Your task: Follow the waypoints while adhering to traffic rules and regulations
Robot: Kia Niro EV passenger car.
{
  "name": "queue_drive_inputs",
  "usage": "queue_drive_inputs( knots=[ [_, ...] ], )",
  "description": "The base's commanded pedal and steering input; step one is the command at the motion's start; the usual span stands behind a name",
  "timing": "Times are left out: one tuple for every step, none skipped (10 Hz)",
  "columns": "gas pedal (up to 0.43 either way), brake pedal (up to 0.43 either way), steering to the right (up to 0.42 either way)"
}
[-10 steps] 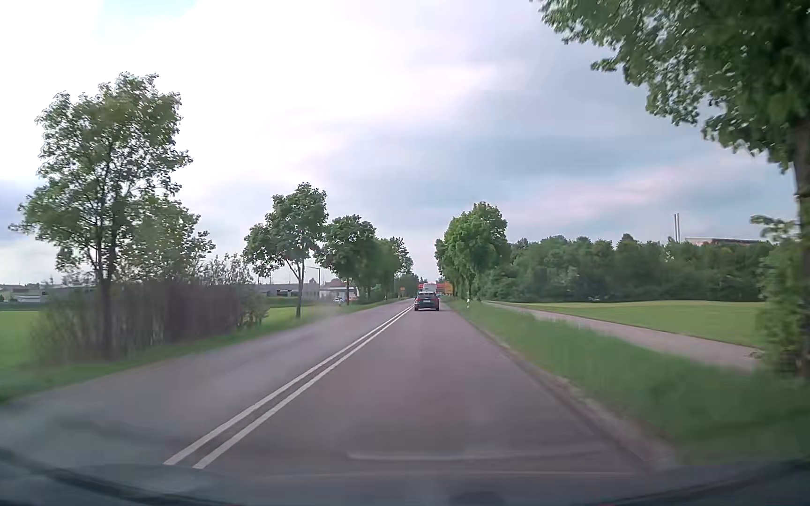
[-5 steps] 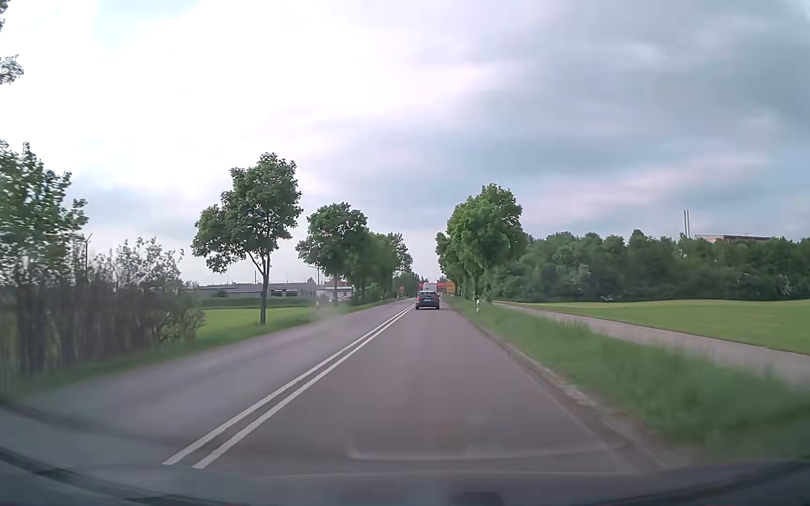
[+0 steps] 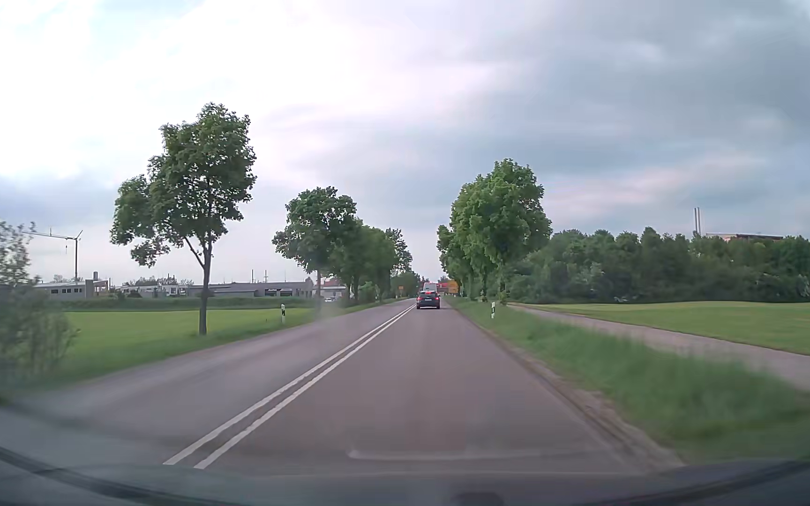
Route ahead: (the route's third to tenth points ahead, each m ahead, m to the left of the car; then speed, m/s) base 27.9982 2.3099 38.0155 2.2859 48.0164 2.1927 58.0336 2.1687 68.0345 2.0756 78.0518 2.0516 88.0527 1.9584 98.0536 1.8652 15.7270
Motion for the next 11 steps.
queue_drive_inputs(
  knots=[
    [0.138,0.000,-0.002],
    [0.138,0.000,-0.002],
    [0.138,0.000,-0.002],
    [0.138,0.000,-0.002],
    [0.138,0.000,-0.002],
    [0.130,0.000,-0.002],
    [0.130,0.000,-0.002],
    [0.130,0.000,-0.002],
    [0.130,0.000,-0.002],
    [0.130,0.000,-0.002],
    [0.130,0.000,-0.002]
  ],
)
